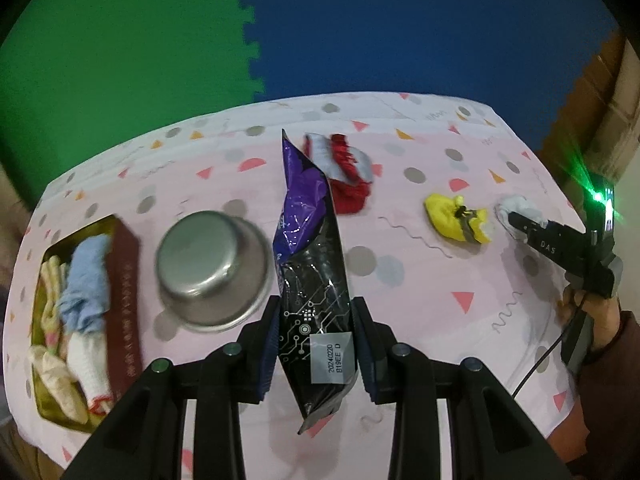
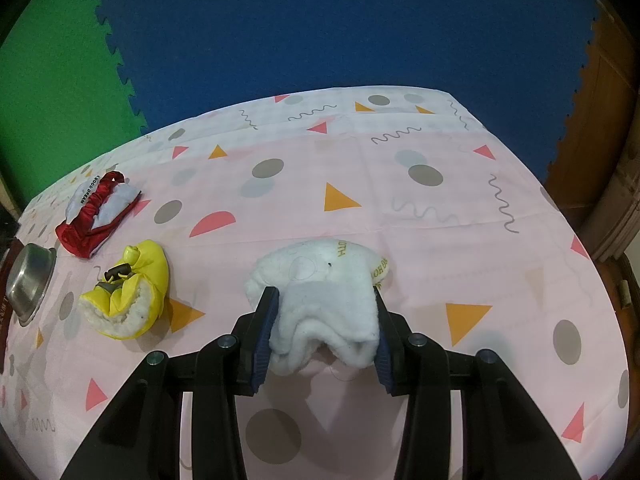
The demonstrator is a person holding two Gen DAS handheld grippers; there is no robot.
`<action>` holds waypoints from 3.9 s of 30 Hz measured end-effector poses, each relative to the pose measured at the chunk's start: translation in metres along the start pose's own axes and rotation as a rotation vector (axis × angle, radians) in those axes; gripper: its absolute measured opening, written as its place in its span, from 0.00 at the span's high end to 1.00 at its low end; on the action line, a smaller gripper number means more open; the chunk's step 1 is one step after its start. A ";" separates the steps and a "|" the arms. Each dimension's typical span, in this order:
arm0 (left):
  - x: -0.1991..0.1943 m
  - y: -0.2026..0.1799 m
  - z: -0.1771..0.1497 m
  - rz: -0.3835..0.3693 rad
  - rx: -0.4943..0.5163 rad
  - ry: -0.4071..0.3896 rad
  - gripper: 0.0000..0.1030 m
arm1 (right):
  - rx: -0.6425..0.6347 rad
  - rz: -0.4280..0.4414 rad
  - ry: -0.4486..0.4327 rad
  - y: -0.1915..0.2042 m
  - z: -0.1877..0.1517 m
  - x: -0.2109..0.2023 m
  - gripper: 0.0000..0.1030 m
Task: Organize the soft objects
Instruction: 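Grasp and lift the black-and-purple snack bag with the left gripper while the right holds the sock, then carry the snack bag into the gold tin and open the left gripper while the right holds the sock, then carry the white sock with the right gripper toward the gold tin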
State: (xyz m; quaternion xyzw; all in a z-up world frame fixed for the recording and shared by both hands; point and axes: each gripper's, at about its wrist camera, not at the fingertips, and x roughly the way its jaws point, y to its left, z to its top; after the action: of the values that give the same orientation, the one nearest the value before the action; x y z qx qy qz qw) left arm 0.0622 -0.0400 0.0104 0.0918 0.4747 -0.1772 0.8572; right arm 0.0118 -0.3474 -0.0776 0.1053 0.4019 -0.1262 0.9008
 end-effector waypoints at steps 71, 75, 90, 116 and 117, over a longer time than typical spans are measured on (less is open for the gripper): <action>-0.040 0.236 -0.062 0.341 -0.334 0.019 0.63 | -0.038 -0.026 0.009 0.006 0.001 0.002 0.54; -0.059 0.230 -0.077 0.396 -0.337 -0.022 0.63 | -0.038 -0.025 0.009 0.005 0.001 0.002 0.53; -0.067 0.247 -0.139 0.388 -0.485 -0.025 0.63 | 0.013 -0.005 0.015 -0.003 -0.001 -0.001 0.54; -0.073 0.268 -0.155 0.471 -0.520 -0.110 0.63 | -0.174 -0.014 -0.012 0.081 -0.003 -0.052 0.71; -0.073 0.269 -0.156 0.472 -0.529 -0.109 0.63 | -0.192 0.002 -0.024 0.092 -0.002 -0.057 0.71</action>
State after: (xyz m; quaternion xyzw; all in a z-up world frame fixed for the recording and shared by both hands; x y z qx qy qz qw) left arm 0.0102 0.2740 -0.0138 -0.0359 0.4236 0.1499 0.8927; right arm 0.0023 -0.2516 -0.0279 0.0172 0.4014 -0.0873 0.9116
